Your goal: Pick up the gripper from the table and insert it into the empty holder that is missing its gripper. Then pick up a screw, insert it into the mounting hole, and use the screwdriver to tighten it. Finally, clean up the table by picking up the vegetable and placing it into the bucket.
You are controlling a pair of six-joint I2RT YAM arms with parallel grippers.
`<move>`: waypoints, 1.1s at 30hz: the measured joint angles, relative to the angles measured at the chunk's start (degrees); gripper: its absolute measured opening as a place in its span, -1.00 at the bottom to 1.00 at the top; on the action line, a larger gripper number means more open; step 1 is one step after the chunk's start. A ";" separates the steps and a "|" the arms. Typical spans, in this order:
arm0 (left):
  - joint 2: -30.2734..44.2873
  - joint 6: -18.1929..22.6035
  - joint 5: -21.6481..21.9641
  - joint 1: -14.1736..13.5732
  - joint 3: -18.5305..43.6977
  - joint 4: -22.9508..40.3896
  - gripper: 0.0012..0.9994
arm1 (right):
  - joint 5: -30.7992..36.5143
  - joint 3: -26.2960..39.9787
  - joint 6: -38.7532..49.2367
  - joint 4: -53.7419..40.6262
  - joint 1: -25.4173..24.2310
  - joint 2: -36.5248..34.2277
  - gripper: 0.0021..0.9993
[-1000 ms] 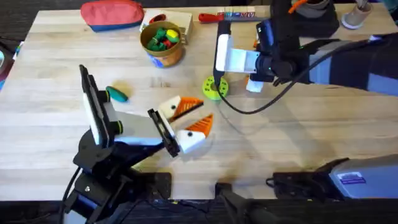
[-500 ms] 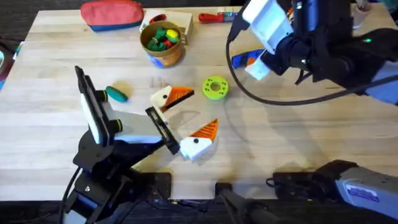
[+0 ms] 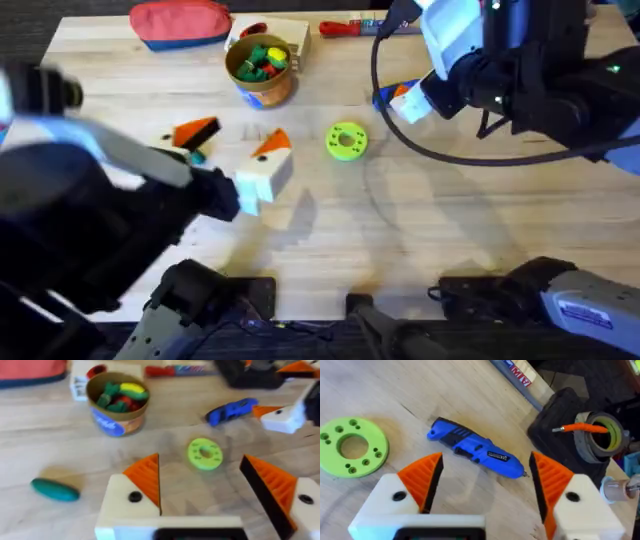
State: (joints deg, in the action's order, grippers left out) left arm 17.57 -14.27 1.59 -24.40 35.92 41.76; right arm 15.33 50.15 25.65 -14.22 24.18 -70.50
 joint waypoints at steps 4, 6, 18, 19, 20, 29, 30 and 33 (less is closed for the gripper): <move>13.70 -1.36 8.39 0.00 10.95 10.95 0.97 | 0.00 0.00 -0.37 0.00 1.03 0.00 0.98; 19.56 -1.64 9.20 0.00 14.27 11.25 0.97 | 0.00 0.00 -0.39 0.00 1.37 0.00 0.98; 37.32 -10.85 6.51 14.63 19.72 16.17 0.97 | -0.07 0.00 -0.42 0.00 1.58 0.00 0.98; 38.79 -11.58 5.43 17.65 19.72 16.10 0.97 | -0.07 0.00 -0.42 0.00 1.58 0.00 0.98; 40.39 -12.15 4.32 20.87 19.72 16.10 0.97 | -0.07 0.00 -0.42 0.00 1.58 0.00 0.98; 52.46 -16.74 0.32 41.66 19.72 14.05 0.97 | -0.15 0.02 -0.42 0.00 1.58 0.00 0.99; 53.66 -17.44 0.22 42.78 19.72 13.61 0.97 | -0.15 0.01 -0.42 0.00 1.58 0.00 0.98; 57.14 -19.41 -0.16 44.73 19.72 12.66 0.97 | -0.15 0.00 -0.42 0.00 1.58 0.00 0.98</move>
State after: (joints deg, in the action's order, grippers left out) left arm 74.71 -33.67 1.43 20.32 55.64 54.42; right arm 15.18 50.15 25.23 -14.22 25.76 -70.50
